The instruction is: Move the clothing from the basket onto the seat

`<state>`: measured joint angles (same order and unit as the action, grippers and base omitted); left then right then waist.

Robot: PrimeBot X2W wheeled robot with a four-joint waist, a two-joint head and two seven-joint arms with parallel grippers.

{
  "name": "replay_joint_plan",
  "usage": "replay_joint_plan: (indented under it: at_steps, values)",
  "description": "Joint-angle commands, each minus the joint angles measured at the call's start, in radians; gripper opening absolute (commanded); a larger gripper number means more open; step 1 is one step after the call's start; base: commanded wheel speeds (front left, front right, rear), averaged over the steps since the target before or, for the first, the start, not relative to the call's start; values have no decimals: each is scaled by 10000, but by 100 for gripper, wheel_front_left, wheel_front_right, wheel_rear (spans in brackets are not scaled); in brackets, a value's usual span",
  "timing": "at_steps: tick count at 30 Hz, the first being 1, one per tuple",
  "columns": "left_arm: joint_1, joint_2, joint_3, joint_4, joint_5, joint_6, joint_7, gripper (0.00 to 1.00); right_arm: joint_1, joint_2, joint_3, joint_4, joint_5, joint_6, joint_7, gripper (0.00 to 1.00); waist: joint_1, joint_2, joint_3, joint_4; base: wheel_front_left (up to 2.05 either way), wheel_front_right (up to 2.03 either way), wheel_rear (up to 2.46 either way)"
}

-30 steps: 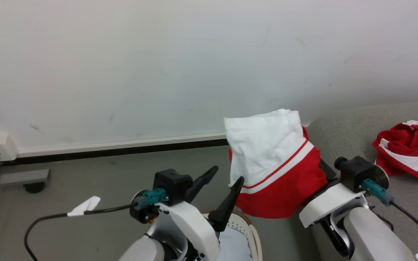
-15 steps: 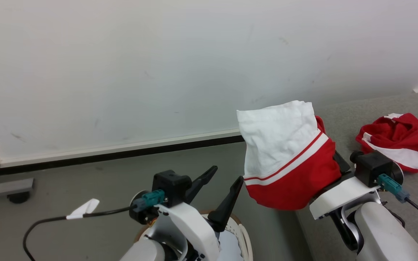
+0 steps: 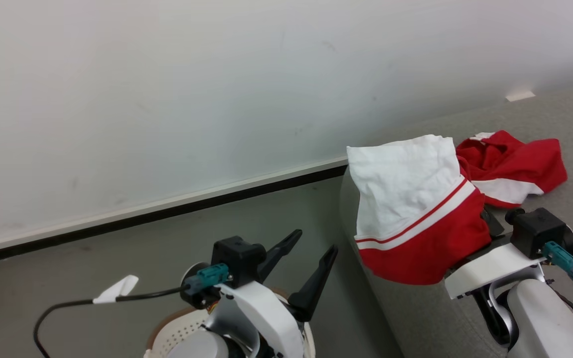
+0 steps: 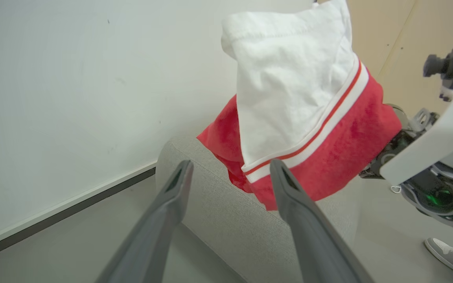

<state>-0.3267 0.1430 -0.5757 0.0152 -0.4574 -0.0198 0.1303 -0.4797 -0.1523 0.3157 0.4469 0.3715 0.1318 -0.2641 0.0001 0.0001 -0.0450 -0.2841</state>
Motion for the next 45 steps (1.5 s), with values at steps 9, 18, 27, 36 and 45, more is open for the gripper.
replay_joint_plan:
  at_steps: [9, 18, 27, 36, 45]
  values:
    - [-26, -17, -192, -116, 73, -16, -68, 100, 477, -314, -630, -422, -66, -22, -4, 0, -1, -1, 422, -1523, 0, 0, 0]
    - [-120, 13, -450, -209, 135, -89, 25, 100, 717, -298, -1352, -736, -142, -22, -4, 0, -1, -1, 1010, -2027, 0, 0, 0]
    - [-818, 582, -679, -764, 617, -309, 678, 100, -386, -76, -2350, -1247, -244, -22, -4, 0, -1, -1, 3282, -1557, 0, 0, 0]
    - [-2756, 1281, -631, -1604, 1171, -800, 979, 100, -3863, -618, -4648, -450, -675, -22, -4, 0, -1, -1, 6350, -699, 0, 0, 0]
    - [-3414, 1479, -493, -1672, 1105, -905, 536, 100, -5906, -1318, -7646, 1932, -2572, -22, 3, 0, -1, -1, 7712, 28, 0, 0, 0]
